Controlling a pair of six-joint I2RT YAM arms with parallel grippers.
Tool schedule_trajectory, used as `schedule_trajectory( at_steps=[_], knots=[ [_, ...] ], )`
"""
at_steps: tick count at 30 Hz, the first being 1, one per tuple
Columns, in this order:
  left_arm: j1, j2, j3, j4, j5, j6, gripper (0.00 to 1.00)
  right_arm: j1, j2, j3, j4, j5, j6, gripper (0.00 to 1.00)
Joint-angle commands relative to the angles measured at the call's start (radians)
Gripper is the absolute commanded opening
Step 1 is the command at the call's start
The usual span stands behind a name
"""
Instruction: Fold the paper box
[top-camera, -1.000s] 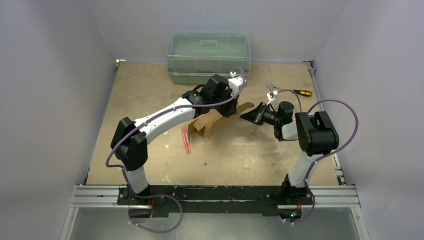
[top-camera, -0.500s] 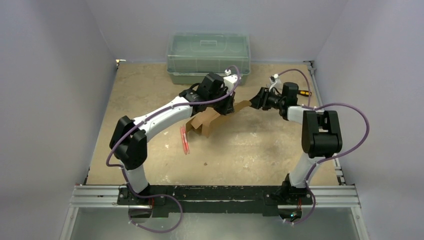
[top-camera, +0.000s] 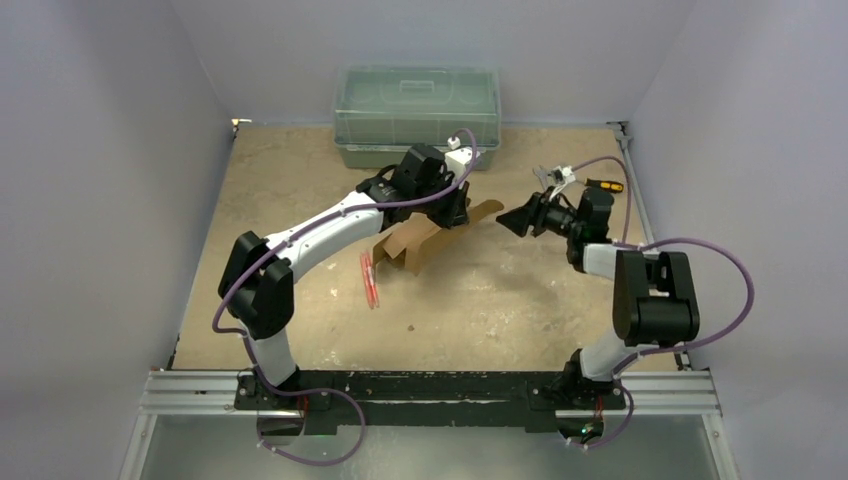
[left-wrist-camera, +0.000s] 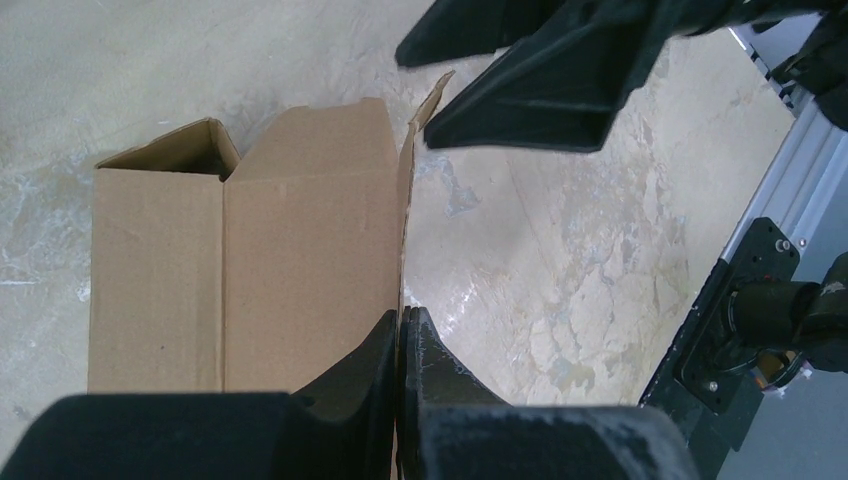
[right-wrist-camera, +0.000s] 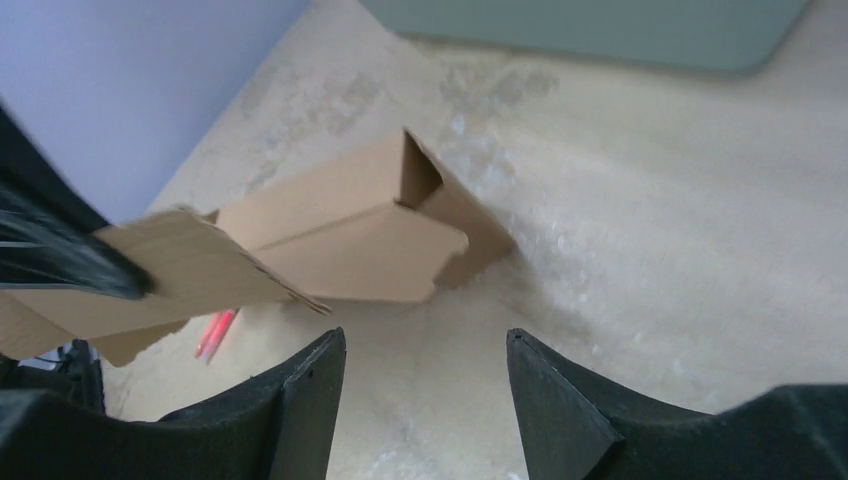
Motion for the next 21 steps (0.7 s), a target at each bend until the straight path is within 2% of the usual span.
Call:
schedule_trajectory(
  at_steps=[1, 5, 8, 10, 14, 16, 18, 21],
  knots=[
    [0.008, -0.007, -0.010, 0.038, 0.028, -0.020, 0.00, -0.065, -0.094, -0.011, 0.212, -0.126, -0.048, 0.65],
    [0.011, -0.010, -0.017, 0.038, 0.037, -0.019, 0.00, -0.102, -0.186, 0.002, 0.043, -0.148, -0.306, 0.70],
    [0.013, -0.010, -0.020, 0.038, 0.047, -0.020, 0.00, -0.102, -0.267, 0.042, -0.268, -0.132, -0.735, 0.82],
    [0.015, -0.008, -0.022, 0.041, 0.058, -0.022, 0.00, -0.101, -0.284, 0.061, -0.427, -0.177, -1.000, 0.86],
    [0.023, -0.003, -0.022, 0.041, 0.085, -0.023, 0.00, -0.104, -0.270, 0.144, -0.722, -0.161, -1.414, 0.89],
    [0.028, -0.003, -0.021, 0.040, 0.098, -0.023, 0.00, -0.115, -0.258, 0.179, -0.820, -0.176, -1.516, 0.89],
    [0.033, 0.000, -0.022, 0.046, 0.112, -0.025, 0.00, -0.117, -0.238, 0.204, -0.945, -0.215, -1.624, 0.89],
    [0.043, 0.006, -0.019, 0.056, 0.140, -0.033, 0.00, -0.116, -0.163, 0.254, -1.230, -0.344, -1.965, 0.92]
  ],
)
